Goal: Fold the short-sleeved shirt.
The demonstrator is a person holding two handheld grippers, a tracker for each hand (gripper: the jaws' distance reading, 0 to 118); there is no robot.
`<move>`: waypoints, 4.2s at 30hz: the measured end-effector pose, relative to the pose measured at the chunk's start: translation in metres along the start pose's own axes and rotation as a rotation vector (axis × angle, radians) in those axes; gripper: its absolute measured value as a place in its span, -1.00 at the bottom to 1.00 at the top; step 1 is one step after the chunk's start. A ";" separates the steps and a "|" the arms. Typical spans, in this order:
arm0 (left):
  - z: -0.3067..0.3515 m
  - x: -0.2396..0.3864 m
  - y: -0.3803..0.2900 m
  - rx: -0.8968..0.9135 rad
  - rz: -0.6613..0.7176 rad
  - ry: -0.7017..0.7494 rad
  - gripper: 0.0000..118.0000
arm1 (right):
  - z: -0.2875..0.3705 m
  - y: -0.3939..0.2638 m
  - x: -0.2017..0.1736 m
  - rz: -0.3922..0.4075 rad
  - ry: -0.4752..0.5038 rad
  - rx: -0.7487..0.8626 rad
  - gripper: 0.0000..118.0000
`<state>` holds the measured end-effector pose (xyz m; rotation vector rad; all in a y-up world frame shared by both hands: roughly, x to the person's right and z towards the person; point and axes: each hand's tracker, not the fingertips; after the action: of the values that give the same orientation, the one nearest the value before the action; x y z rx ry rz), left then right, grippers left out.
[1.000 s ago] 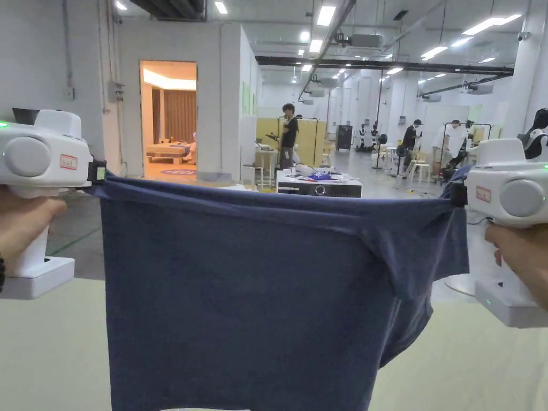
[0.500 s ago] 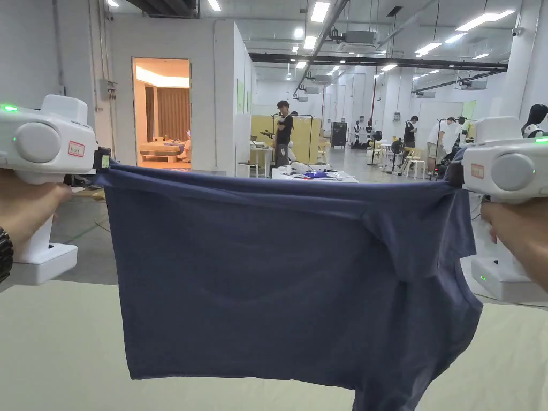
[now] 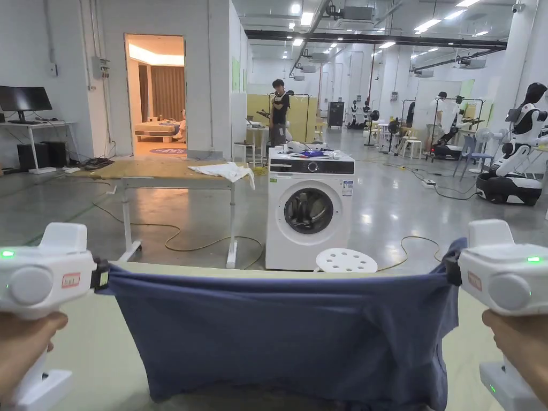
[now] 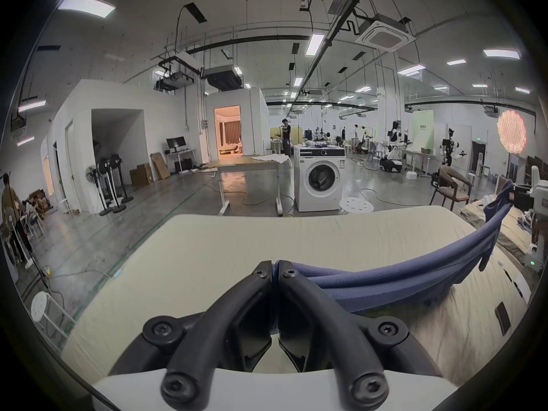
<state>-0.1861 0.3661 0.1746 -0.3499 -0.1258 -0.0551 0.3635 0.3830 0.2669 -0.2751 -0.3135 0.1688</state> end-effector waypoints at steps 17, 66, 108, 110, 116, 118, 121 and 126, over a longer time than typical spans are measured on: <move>0.163 -0.017 -0.067 0.087 0.079 -0.068 -1.00 | 0.164 -0.078 0.027 -0.039 0.028 -0.003 -0.95; 0.099 0.081 -0.198 0.117 0.050 0.015 -0.10 | 0.136 -0.184 -0.098 -0.156 0.061 0.059 0.36; -0.255 0.050 -0.186 -0.555 -0.033 -0.005 0.32 | 0.029 -0.247 -0.094 -0.091 0.112 -0.158 -0.96; -0.246 0.059 -0.187 -0.542 -0.045 -0.007 0.17 | 0.025 -0.248 -0.089 -0.097 0.099 -0.181 -0.95; -0.235 0.075 -0.187 -0.529 -0.119 -0.109 -0.99 | -0.019 -0.231 -0.051 -0.141 0.020 -0.308 -0.52; -0.224 0.076 -0.184 -0.526 -0.125 -0.096 -1.00 | -0.047 -0.222 -0.030 -0.186 0.029 -0.383 0.04; -0.209 0.074 -0.180 -0.508 -0.117 -0.107 -1.00 | -0.090 -0.216 -0.009 -0.187 0.062 -0.458 0.24; -0.177 0.063 -0.167 -0.434 -0.039 -0.108 -1.00 | -0.157 -0.227 -0.001 -0.210 0.162 -0.663 0.24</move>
<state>-0.1160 0.1460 0.0750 -0.7839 -0.2287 -0.1026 0.4412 0.1294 0.1893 -0.9026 -0.2270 -0.1721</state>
